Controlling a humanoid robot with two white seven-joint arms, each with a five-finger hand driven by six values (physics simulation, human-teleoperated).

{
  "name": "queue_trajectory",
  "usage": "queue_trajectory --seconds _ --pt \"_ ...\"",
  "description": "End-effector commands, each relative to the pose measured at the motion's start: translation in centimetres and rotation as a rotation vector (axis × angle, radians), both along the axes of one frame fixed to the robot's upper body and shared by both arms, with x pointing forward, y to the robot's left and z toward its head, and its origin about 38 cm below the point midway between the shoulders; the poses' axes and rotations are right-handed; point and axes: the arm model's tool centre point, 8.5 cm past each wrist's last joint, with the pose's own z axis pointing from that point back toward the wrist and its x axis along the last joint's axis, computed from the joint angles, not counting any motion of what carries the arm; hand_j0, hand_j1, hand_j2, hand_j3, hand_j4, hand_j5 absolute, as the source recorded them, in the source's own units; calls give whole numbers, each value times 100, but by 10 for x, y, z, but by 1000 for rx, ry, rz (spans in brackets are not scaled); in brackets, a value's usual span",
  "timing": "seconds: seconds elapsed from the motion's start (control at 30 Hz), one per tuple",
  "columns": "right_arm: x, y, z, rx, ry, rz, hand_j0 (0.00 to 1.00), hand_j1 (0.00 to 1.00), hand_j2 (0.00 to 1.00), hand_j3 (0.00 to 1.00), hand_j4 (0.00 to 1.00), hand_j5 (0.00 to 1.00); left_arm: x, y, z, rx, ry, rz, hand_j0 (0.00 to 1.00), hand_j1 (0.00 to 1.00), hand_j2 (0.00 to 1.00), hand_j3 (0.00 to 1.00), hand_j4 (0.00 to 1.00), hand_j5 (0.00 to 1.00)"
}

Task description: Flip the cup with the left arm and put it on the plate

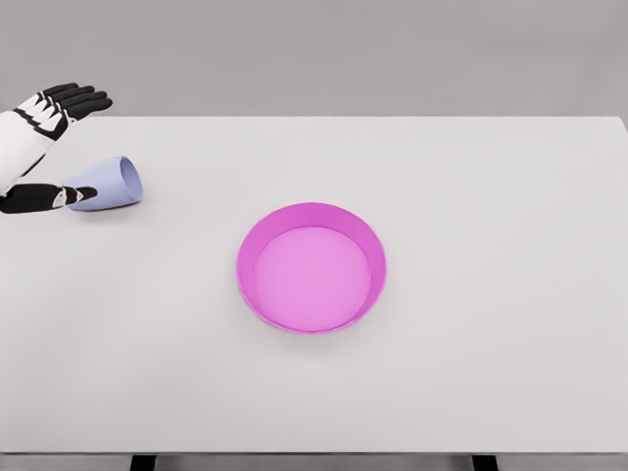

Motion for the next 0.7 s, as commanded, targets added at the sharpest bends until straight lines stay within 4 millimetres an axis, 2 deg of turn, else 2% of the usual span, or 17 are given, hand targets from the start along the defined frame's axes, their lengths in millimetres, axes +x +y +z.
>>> queue_trajectory --seconds 0.0,0.33,0.5,0.67 --pt "1 0 0 3 -3 -1 100 100 100 100 100 100 0 1 2 -2 -1 -1 100 100 100 100 100 100" --pt "-1 0 0 1 3 -2 100 100 100 100 100 100 -1 1 3 13 -3 -1 100 100 100 100 100 100" --pt "-1 0 0 0 3 -1 100 100 100 100 100 100 -6 -10 7 25 -17 -39 100 100 100 100 100 100" --pt "-1 0 0 0 3 -1 100 100 100 100 100 100 -8 -13 -1 89 -8 -46 100 100 100 100 100 100"
